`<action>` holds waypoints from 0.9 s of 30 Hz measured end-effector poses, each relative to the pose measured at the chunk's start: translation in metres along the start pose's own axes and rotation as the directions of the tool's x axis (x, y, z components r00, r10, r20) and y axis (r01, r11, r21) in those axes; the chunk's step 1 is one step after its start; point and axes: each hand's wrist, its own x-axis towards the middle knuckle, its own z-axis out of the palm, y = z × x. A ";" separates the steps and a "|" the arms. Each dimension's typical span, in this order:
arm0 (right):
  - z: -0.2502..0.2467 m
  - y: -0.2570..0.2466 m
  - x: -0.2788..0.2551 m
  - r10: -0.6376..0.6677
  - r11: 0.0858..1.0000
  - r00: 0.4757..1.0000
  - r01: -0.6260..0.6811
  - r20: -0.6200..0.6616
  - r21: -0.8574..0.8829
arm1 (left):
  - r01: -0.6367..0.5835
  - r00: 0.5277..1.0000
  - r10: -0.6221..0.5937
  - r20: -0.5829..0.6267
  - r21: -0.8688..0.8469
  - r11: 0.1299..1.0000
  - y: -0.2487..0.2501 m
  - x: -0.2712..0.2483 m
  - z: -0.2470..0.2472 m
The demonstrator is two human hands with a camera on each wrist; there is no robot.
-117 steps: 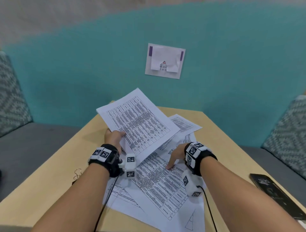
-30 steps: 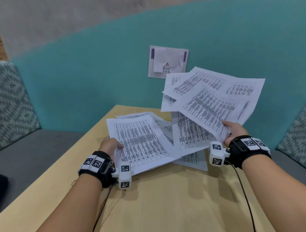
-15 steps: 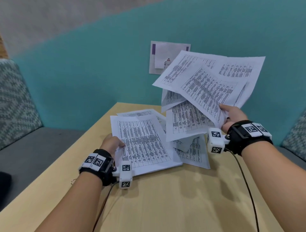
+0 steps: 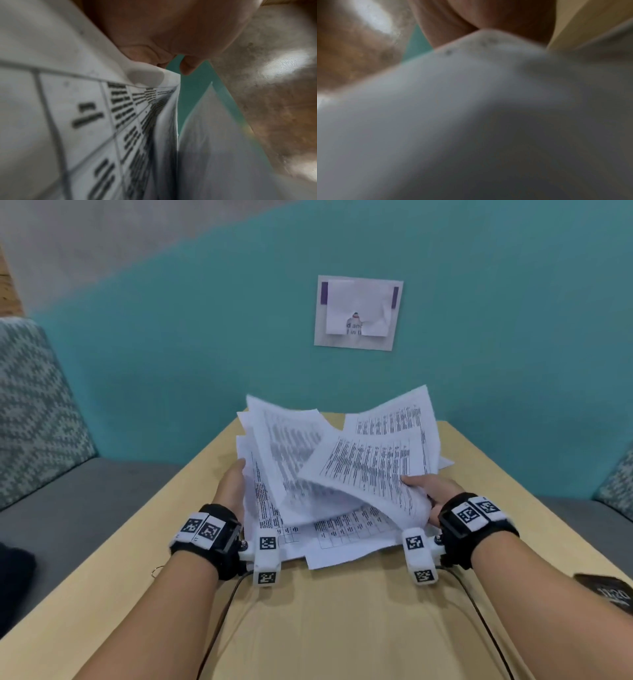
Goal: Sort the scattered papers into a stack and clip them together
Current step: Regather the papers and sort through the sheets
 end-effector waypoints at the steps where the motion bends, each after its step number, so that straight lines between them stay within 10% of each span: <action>1: 0.005 -0.003 -0.013 -0.014 0.999 0.999 0.013 -0.037 -0.041 | -0.005 0.999 0.006 0.035 -0.006 1.000 0.004 -0.011 0.005; 6: 0.009 -0.011 -0.032 -0.070 0.957 0.995 0.047 -0.073 -0.285 | -0.061 0.965 0.055 0.255 0.016 0.998 0.036 -0.101 0.045; 14: 0.014 -0.011 -0.051 0.043 0.909 0.993 0.006 0.107 -0.416 | 0.077 0.996 -0.077 -0.049 0.001 0.997 0.033 -0.085 0.037; 27: 0.016 -0.011 -0.044 0.114 0.866 0.991 -0.063 0.072 -0.496 | 0.045 0.995 -0.053 0.090 0.093 0.995 0.036 -0.079 0.029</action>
